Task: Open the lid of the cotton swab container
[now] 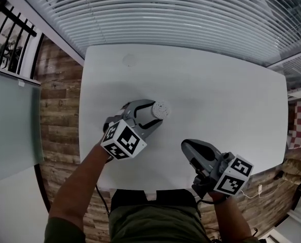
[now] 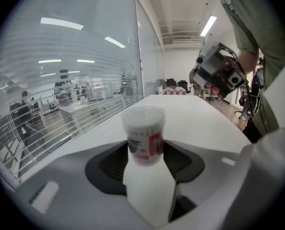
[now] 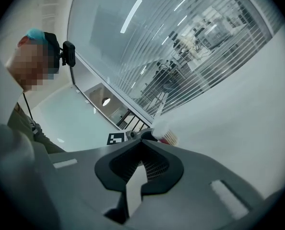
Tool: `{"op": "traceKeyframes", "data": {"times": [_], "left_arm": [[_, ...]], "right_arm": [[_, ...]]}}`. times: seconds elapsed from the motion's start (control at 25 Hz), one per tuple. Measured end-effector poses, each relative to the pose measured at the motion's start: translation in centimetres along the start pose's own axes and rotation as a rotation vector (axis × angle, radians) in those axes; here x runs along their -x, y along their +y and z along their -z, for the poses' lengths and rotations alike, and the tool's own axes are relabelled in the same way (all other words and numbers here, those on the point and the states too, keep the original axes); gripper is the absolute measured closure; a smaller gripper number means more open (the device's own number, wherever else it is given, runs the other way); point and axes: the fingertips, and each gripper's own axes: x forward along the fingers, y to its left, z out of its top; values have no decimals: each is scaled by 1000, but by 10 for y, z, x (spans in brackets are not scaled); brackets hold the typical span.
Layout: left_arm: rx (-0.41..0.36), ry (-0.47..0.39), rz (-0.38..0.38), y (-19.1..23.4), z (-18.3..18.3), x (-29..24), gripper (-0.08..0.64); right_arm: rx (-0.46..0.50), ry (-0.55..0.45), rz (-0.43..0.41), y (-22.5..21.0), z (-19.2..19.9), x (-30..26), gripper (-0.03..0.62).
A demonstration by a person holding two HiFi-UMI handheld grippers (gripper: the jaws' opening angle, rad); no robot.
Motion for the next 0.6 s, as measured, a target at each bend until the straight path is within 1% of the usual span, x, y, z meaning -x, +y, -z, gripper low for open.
{"op": "traceKeyframes", "data": {"times": [0.16, 0.36, 0.6], "left_arm": [[-3, -14, 6, -2, -12, 12, 325], [-13, -32, 6, -5, -29, 28, 325], [-49, -55, -4, -7, -59, 48, 325]], "right_arm": [[12, -21, -11, 11, -9, 0, 583], [98, -18, 2, 26, -19, 2, 583], [167, -29, 5, 42, -33, 6, 583]]}}
